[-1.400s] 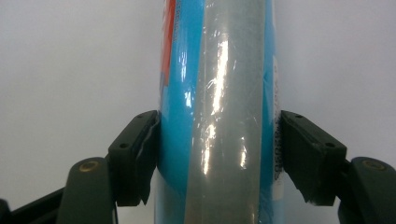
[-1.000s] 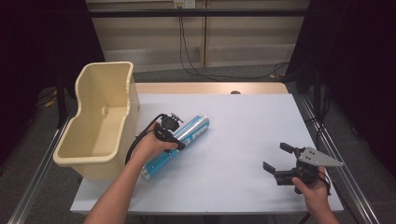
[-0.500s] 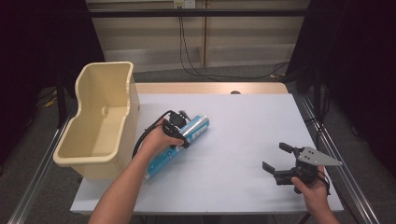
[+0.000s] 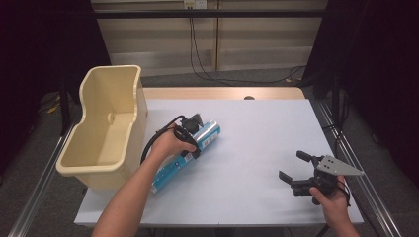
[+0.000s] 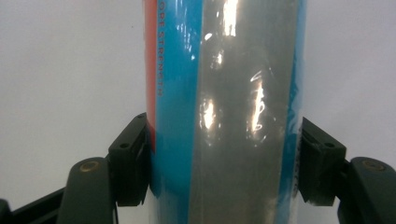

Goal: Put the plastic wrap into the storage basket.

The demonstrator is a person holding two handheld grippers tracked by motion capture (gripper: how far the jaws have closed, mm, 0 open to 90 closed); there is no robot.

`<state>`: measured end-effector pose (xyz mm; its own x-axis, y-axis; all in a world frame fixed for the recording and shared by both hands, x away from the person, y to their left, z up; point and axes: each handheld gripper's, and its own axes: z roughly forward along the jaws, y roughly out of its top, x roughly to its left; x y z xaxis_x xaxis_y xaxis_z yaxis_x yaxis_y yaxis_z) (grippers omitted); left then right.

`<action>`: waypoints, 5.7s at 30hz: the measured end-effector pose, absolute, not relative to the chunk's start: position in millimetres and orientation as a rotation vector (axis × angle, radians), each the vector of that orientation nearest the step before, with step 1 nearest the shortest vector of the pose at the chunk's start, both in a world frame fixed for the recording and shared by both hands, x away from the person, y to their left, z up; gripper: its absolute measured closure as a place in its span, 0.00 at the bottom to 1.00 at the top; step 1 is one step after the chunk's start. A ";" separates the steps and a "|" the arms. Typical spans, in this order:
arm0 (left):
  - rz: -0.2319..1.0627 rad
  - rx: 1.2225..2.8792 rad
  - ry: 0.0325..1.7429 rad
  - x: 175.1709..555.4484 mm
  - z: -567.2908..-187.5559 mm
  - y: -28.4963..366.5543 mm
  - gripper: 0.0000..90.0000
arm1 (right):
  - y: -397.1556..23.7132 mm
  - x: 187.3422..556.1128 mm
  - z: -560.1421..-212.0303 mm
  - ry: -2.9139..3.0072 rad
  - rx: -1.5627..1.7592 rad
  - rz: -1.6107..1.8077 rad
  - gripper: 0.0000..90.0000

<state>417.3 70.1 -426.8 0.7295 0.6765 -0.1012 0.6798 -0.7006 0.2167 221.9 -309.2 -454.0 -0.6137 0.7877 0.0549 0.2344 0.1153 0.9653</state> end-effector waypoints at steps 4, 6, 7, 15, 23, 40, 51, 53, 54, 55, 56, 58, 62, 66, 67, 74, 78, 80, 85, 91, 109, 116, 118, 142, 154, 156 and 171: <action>-0.041 2.613 1.125 416.8 -405.1 77.6 0.36 | -308.1 222.5 -454.2 1.927 0.983 1.516 0.01; -0.030 2.608 1.130 417.1 -402.2 80.1 0.36 | -307.5 222.5 -453.8 1.925 0.979 1.519 0.01; -0.027 2.602 1.137 417.4 -404.5 81.6 0.36 | -307.2 222.5 -453.6 1.924 0.979 1.520 0.01; -0.044 2.643 1.139 418.6 -434.1 75.4 0.36 | -307.1 222.2 -453.0 1.920 0.981 1.523 0.01; -0.020 2.630 1.122 411.0 -442.4 80.6 0.35 | -307.3 221.9 -453.2 1.927 0.976 1.519 0.01; -0.026 2.670 1.140 394.4 -437.9 88.5 0.35 | -304.3 222.6 -453.4 1.932 0.972 1.513 0.01; -0.060 2.576 1.223 397.6 -378.4 103.0 0.36 | -305.0 222.5 -453.3 1.931 0.974 1.517 0.01; -0.050 2.564 1.254 397.0 -358.2 107.2 0.36 | -305.0 222.7 -453.3 1.928 0.978 1.519 0.01; -0.050 2.564 1.254 397.0 -358.2 107.2 0.36 | -305.0 222.7 -453.3 1.928 0.978 1.519 0.01; -0.044 2.550 1.267 396.4 -344.9 111.0 0.36 | -305.1 222.6 -453.3 1.929 0.976 1.517 0.01; -0.044 2.550 1.267 396.4 -344.9 111.0 0.36 | -305.1 222.6 -453.3 1.929 0.976 1.517 0.01; -0.033 2.536 1.288 394.9 -331.3 115.2 0.35 | -305.1 222.4 -453.2 1.929 0.975 1.519 0.01; -0.028 2.487 1.335 391.7 -305.5 128.6 0.35 | -305.1 222.3 -453.1 1.926 0.980 1.523 0.01; -0.017 2.444 1.397 388.1 -284.2 147.6 0.35 | -305.0 222.3 -453.0 1.928 0.977 1.523 0.01; -0.003 2.414 1.432 385.8 -275.9 157.9 0.35 | -304.7 222.3 -453.0 1.927 0.978 1.525 0.01; 0.024 2.360 1.543 380.6 -258.5 188.4 0.35 | -304.1 222.8 -453.4 1.925 0.985 1.533 0.01; 0.052 2.294 1.615 378.6 -251.5 210.5 0.35 | -304.4 222.5 -453.5 1.925 0.989 1.539 0.01; 0.054 2.269 1.649 378.2 -250.0 218.5 0.35 | -304.8 222.8 -453.6 1.925 0.992 1.537 0.01; 0.095 2.222 1.740 377.5 -249.3 241.0 0.35 | -304.6 222.9 -453.8 1.927 0.990 1.542 0.01; 0.124 2.172 1.830 378.4 -253.2 256.8 0.35 | -304.2 224.2 -454.3 1.928 0.990 1.548 0.01; 0.140 2.115 1.964 380.3 -278.1 275.4 0.35 | -303.1 223.8 -454.1 1.928 0.984 1.544 0.01; 0.099 2.126 1.953 379.6 -284.8 272.5 0.35 | -303.0 223.5 -454.3 1.931 0.986 1.544 0.01; 0.100 2.113 1.955 379.8 -284.5 271.8 0.35 | -302.8 223.5 -454.2 1.932 0.983 1.542 0.01; 0.113 2.054 1.701 387.1 -264.5 233.3 0.32 | -303.5 223.3 -453.9 1.934 0.983 1.532 0.01; 0.033 2.175 1.541 385.1 -272.8 179.7 0.27 | -303.5 222.2 -452.9 1.932 0.980 1.536 0.01; 0.023 2.189 1.519 384.9 -274.8 172.7 0.27 | -303.8 221.9 -452.7 1.932 0.978 1.536 0.01; -0.066 2.249 1.452 381.8 -301.7 135.1 0.23 | -304.3 221.0 -452.7 1.936 0.975 1.538 0.01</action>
<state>381.8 135.1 -301.7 0.4419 0.8517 -0.2817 0.8737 -0.3375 0.3502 221.0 -304.3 -452.7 -0.6318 0.7727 0.0613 0.2346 0.1152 0.9652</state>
